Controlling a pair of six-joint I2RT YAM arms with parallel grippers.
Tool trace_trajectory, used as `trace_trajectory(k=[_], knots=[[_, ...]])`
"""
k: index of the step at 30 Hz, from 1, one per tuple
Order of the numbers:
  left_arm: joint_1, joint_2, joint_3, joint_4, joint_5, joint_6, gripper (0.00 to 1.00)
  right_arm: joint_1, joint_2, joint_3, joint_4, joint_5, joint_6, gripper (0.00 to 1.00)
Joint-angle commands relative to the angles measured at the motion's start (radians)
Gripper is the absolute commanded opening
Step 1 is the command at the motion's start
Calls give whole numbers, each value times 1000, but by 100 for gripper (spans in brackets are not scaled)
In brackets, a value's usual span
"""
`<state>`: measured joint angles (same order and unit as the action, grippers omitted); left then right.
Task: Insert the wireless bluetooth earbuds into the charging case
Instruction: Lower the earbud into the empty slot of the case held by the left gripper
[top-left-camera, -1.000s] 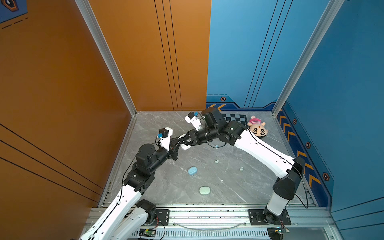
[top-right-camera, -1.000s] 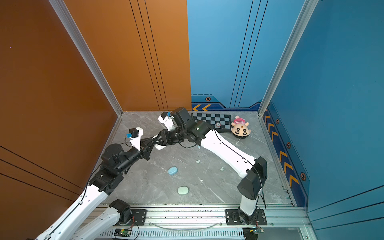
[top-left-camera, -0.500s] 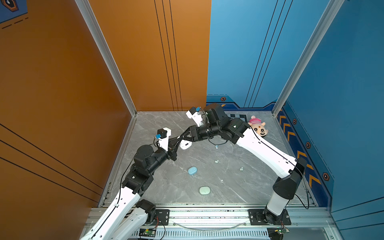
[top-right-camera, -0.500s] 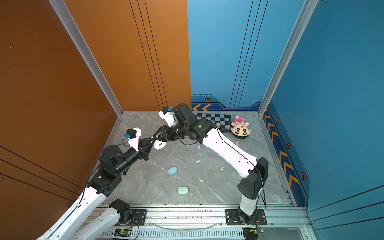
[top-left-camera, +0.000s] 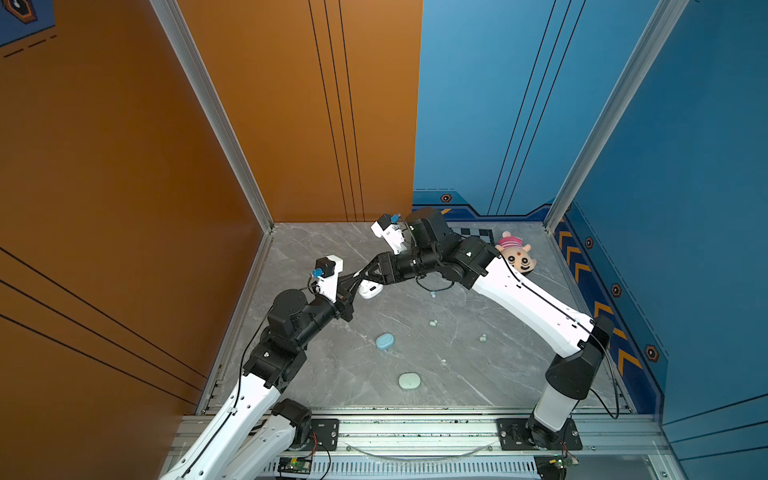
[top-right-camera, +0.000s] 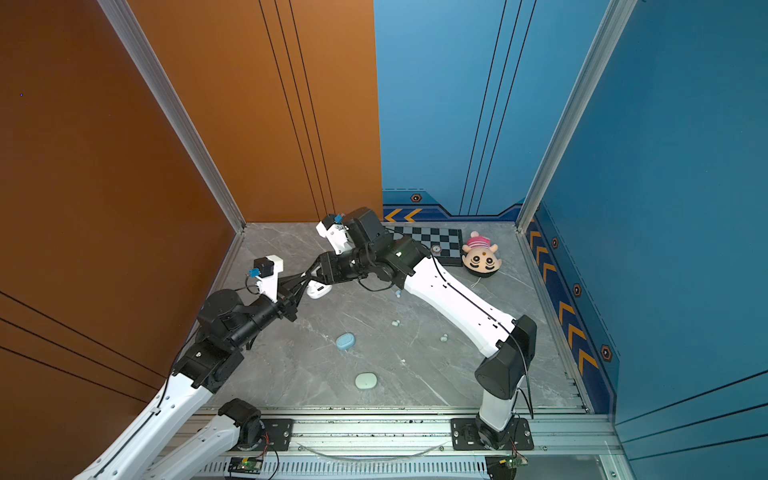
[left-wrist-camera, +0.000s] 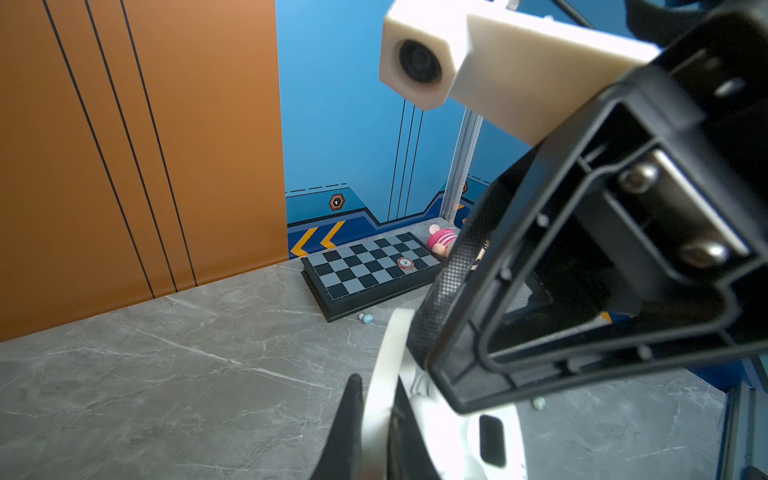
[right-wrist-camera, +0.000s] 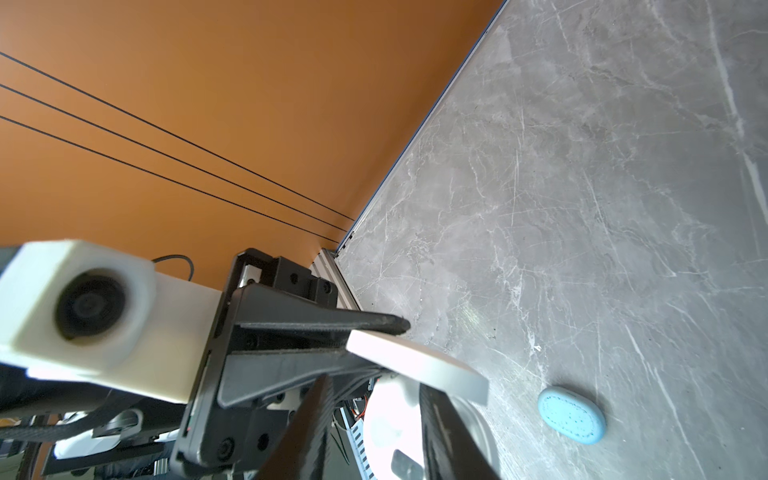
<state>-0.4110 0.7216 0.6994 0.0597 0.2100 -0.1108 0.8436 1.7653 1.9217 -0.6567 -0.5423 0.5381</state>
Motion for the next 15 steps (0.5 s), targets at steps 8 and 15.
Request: trace_trajectory(k=[8, 15], knots=[[9, 5, 55, -6, -7, 39, 0, 33, -4, 37, -47, 46, -61, 37], [9, 4, 55, -6, -8, 42, 0, 40, 1, 40, -61, 41, -80, 38]])
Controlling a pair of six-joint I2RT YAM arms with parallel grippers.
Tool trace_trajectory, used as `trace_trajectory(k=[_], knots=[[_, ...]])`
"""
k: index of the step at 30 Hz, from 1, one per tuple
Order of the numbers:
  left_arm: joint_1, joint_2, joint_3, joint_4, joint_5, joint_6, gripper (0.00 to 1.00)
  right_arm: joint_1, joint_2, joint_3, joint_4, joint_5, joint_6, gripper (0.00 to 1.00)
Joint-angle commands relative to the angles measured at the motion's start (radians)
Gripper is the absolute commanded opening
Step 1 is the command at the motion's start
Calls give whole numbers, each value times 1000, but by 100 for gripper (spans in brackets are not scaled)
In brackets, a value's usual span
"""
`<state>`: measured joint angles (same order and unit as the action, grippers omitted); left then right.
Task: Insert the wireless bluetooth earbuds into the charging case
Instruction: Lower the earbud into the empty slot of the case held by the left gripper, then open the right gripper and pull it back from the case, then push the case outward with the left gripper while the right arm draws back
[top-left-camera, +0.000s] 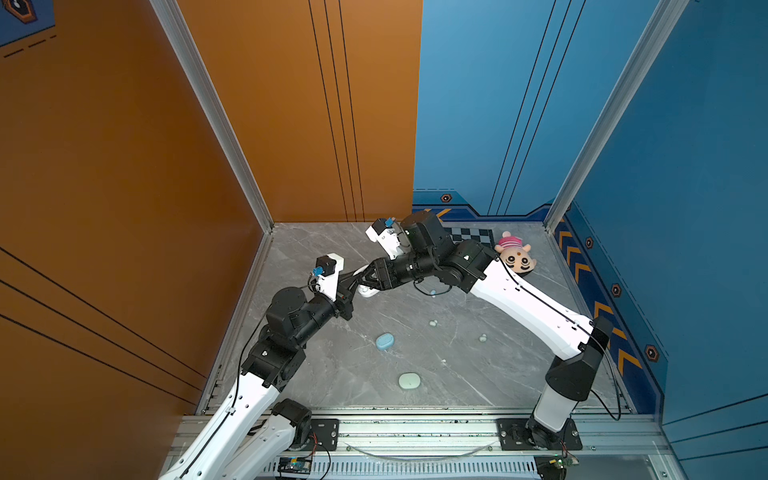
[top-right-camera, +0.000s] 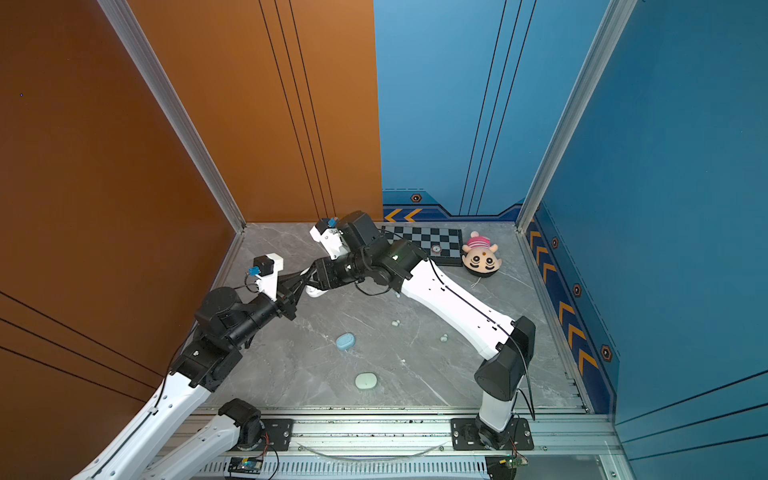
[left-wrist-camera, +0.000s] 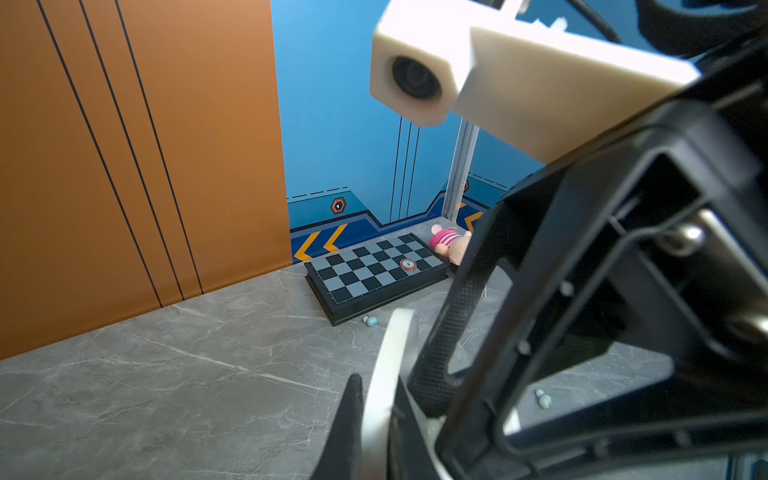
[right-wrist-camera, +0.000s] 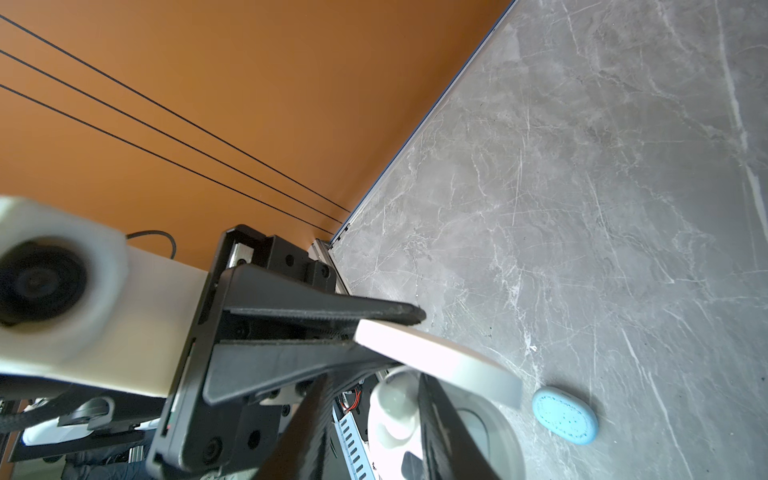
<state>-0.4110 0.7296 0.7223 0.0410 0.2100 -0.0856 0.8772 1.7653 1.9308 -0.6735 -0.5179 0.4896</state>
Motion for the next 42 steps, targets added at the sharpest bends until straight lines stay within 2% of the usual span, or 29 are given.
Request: trace_trajectory(k=[1, 13, 21, 24, 27, 32, 34, 42], knots=[[9, -4, 33, 13, -9, 18, 0, 9, 0, 30, -48, 15, -37, 38], [14, -11, 34, -6, -4, 21, 0, 3, -18, 76, -67, 28, -56, 40], [14, -3, 34, -10, 25, 33, 0, -66, -105, 128, -57, 59, -8, 41], [9, 19, 44, -12, 63, 46, 0, -105, -181, 55, -52, 148, 14, 43], [-14, 48, 52, -11, 80, 69, 0, -153, -279, -85, -18, 267, 61, 47], [-118, 114, 63, -11, 63, 155, 0, -288, -436, -343, 8, 422, 238, 49], [-167, 151, 69, -9, 46, 183, 0, -330, -494, -422, 7, 475, 269, 49], [-364, 379, 97, 133, -65, 235, 0, -518, -654, -649, -29, 544, 384, 49]])
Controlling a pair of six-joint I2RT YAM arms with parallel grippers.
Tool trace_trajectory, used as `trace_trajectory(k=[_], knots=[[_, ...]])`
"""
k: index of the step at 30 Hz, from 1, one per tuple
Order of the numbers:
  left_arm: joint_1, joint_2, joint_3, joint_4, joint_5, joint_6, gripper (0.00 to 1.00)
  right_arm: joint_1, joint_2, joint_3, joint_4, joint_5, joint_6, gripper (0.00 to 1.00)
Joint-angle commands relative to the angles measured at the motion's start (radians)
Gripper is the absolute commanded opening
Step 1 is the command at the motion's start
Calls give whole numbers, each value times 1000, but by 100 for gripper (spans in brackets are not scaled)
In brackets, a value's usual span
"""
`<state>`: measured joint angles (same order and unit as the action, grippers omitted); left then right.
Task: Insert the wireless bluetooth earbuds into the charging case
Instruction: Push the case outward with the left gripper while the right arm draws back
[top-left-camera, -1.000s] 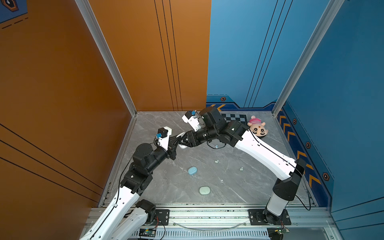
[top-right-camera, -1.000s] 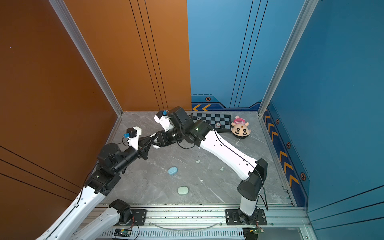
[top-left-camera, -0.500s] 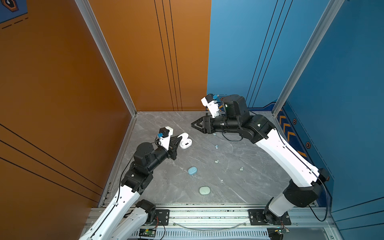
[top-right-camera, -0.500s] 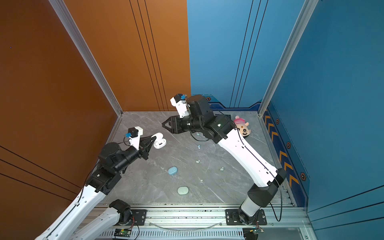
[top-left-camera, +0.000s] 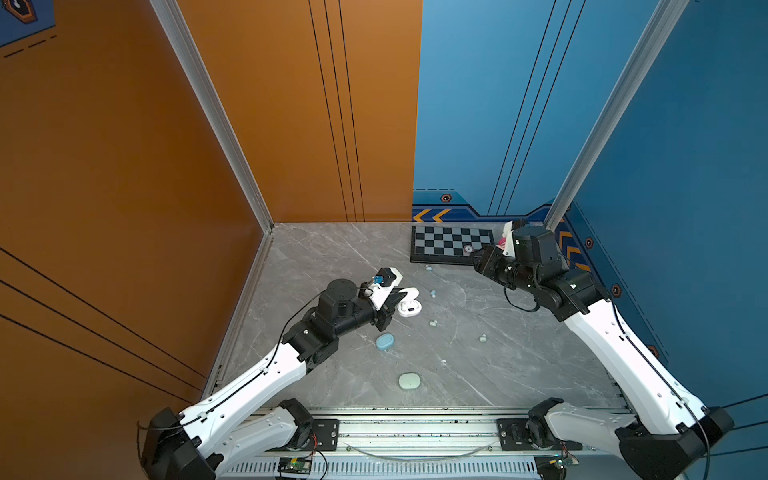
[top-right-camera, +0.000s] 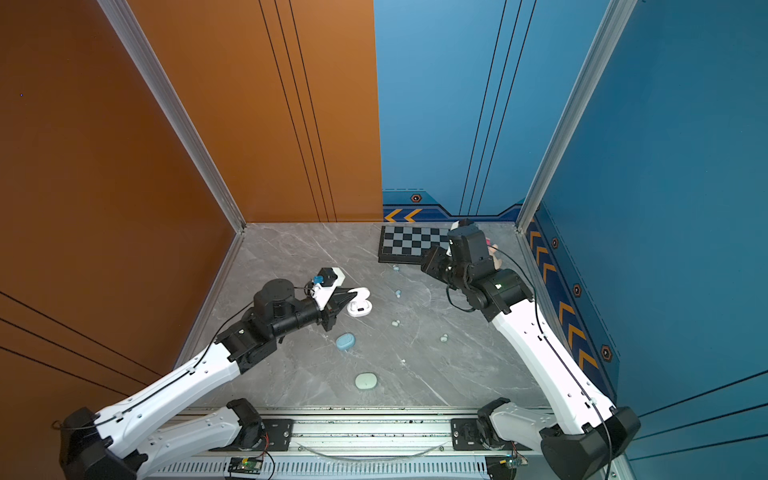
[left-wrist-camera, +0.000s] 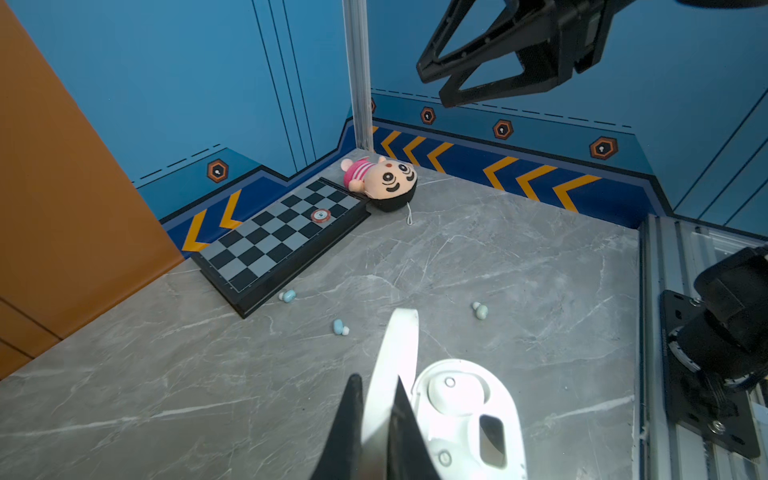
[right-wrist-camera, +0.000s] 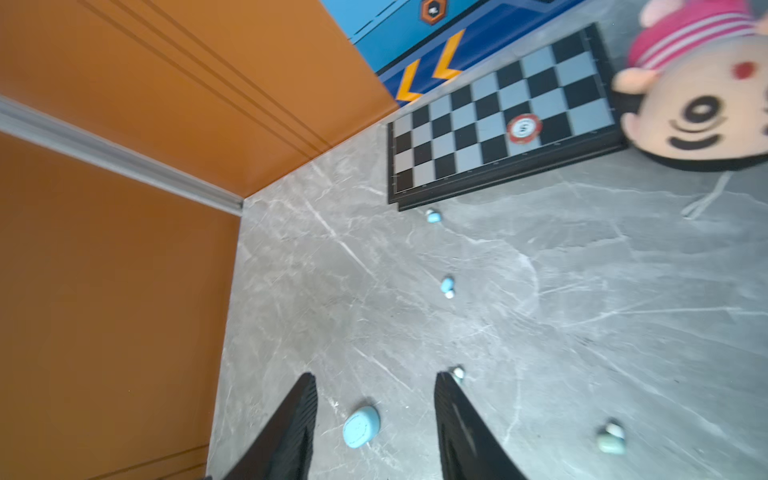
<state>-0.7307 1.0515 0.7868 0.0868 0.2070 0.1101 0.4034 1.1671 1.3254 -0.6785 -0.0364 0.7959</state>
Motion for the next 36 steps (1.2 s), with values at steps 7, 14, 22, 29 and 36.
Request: trace_trajectory(k=[7, 14, 22, 29, 36], knots=[[-166, 355, 107, 295, -192, 10, 0, -159, -132, -169, -40, 51, 155, 48], [-212, 675, 236, 450, -306, -83, 0, -201, -131, -196, -63, 21, 145, 48], [-237, 951, 414, 534, -403, -157, 0, -236, -134, -238, -74, -6, 126, 49], [-242, 1082, 498, 536, -415, -182, 0, -257, -117, -269, -75, -27, 108, 49], [-245, 1152, 538, 535, -411, -203, 0, -282, -99, -273, -74, -52, 87, 49]])
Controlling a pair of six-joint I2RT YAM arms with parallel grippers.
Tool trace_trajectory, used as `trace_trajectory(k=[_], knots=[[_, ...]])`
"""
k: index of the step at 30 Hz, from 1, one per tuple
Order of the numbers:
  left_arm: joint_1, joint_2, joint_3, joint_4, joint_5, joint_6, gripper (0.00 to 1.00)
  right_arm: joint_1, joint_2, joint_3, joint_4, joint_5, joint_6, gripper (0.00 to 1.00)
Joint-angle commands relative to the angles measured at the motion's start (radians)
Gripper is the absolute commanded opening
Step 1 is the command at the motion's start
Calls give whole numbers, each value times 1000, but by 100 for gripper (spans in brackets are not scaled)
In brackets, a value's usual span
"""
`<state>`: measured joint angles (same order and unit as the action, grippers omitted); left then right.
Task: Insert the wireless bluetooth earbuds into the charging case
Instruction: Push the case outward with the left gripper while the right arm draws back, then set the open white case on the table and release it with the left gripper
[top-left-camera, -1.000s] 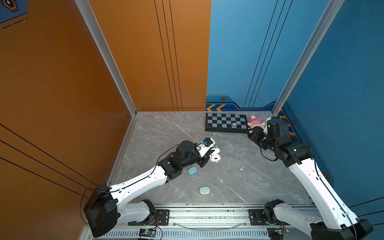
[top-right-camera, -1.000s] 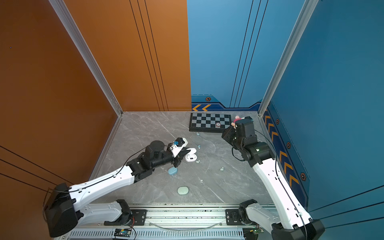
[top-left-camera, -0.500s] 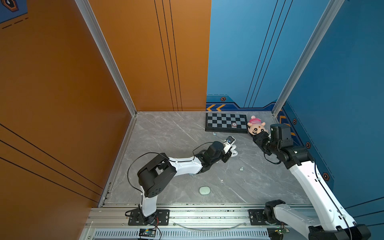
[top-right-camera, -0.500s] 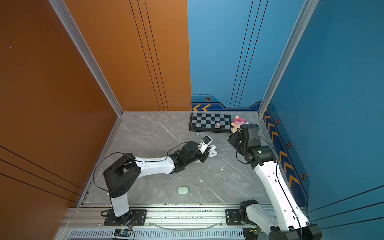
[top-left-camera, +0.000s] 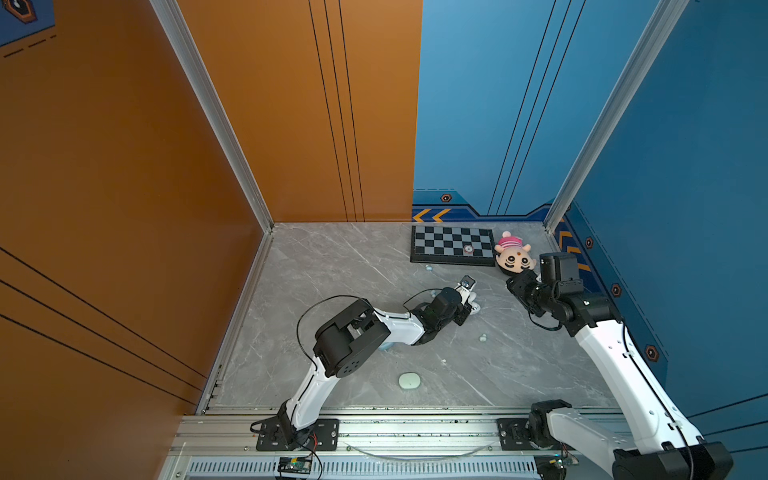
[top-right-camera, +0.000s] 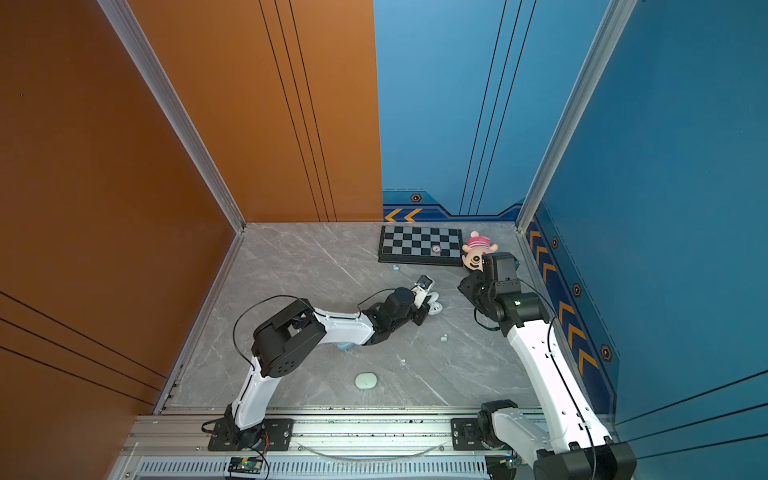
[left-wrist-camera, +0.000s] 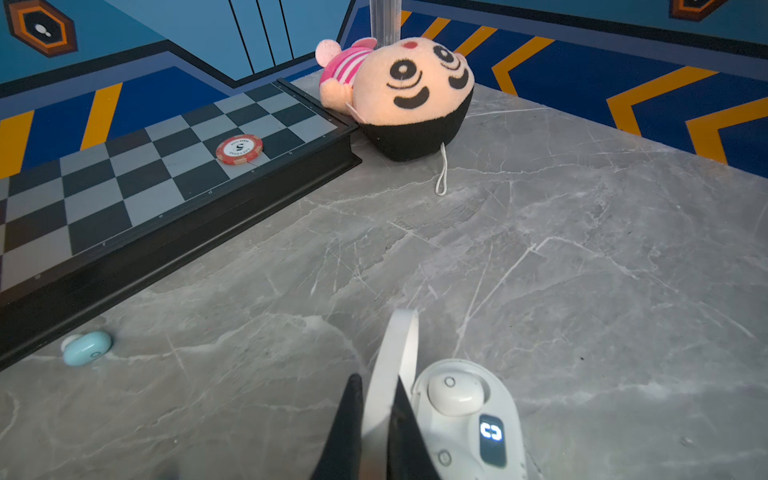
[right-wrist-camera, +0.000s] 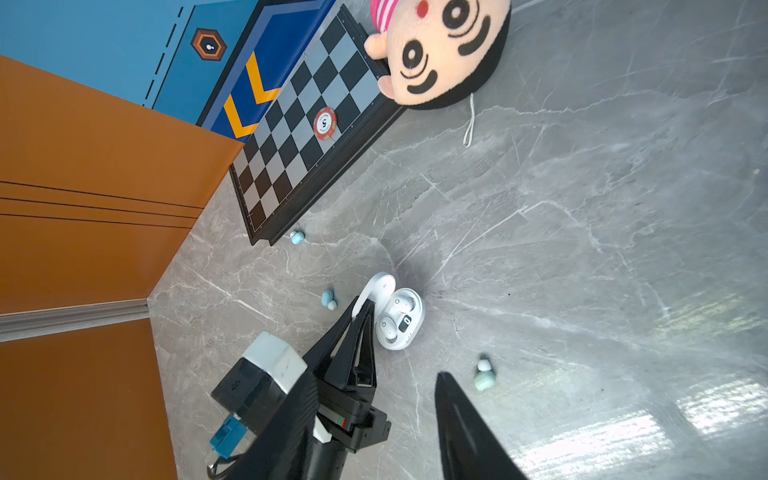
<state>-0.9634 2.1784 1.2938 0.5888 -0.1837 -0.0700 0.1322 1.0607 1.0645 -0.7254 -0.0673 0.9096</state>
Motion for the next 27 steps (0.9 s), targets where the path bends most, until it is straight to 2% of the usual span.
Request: trace_trajectory(k=[1, 7, 12, 22, 24, 27], knots=[[-13, 34, 37, 34, -22, -27, 0, -14, 8, -12, -28, -23, -28, 49], [-23, 73, 63, 32, -17, -37, 5, -26, 5, -12, -28, -31, -31, 49], [-30, 72, 59, 33, -10, -42, 18, -31, 5, -10, -28, -39, -32, 49], [-35, 29, 29, 34, 37, -64, 33, -39, -13, -7, -33, -44, -46, 52], [-33, -13, 10, 33, 49, -58, 38, -39, -14, 0, -38, -59, -80, 56], [-17, -131, -53, 32, 82, -51, 49, -40, 0, 22, -62, -83, -158, 74]])
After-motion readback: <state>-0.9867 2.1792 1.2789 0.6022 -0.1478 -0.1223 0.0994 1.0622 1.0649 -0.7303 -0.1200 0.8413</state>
